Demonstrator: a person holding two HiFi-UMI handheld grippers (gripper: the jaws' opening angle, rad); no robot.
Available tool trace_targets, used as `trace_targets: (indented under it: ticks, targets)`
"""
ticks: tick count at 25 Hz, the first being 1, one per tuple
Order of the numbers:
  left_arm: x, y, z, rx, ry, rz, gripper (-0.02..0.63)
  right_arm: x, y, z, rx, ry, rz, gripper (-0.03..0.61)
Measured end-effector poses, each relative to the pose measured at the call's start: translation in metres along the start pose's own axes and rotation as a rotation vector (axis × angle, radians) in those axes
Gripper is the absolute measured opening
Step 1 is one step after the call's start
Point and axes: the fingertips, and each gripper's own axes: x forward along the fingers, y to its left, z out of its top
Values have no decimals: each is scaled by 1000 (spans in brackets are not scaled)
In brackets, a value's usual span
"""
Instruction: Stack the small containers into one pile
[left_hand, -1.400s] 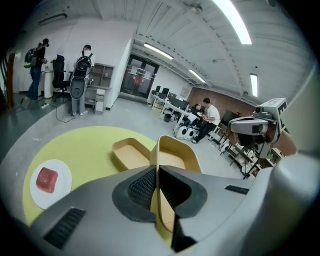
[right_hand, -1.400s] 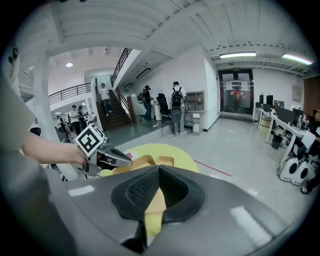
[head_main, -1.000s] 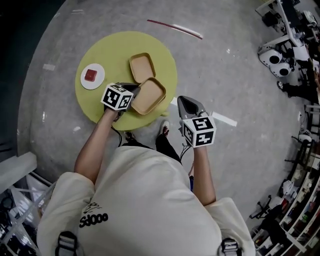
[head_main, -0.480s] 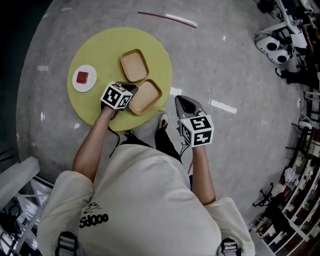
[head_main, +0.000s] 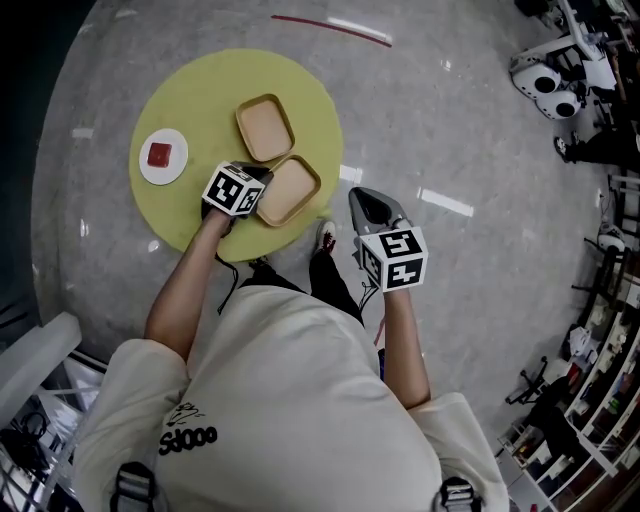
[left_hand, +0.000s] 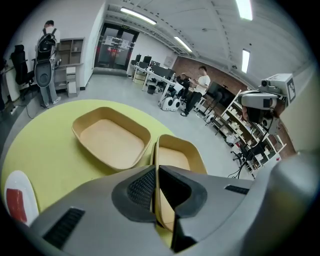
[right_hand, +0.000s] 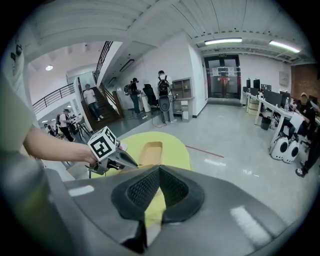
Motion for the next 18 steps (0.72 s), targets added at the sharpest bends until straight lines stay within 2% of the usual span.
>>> trace_targets:
  ticks: [9, 10, 13, 18]
  targets:
    - [8, -2, 4, 5, -4, 12, 26, 2, -10, 0, 11, 6, 6, 11]
    - [9, -4, 2, 4, -9, 10, 33, 2, -9, -1, 9, 4, 9, 11]
    - [9, -13, 3, -22, -30, -2, 123, 1, -10, 1, 1, -3, 21, 11]
    - [-7, -8, 19, -94, -116, 17, 129, 3, -12, 13, -18, -13, 53, 11]
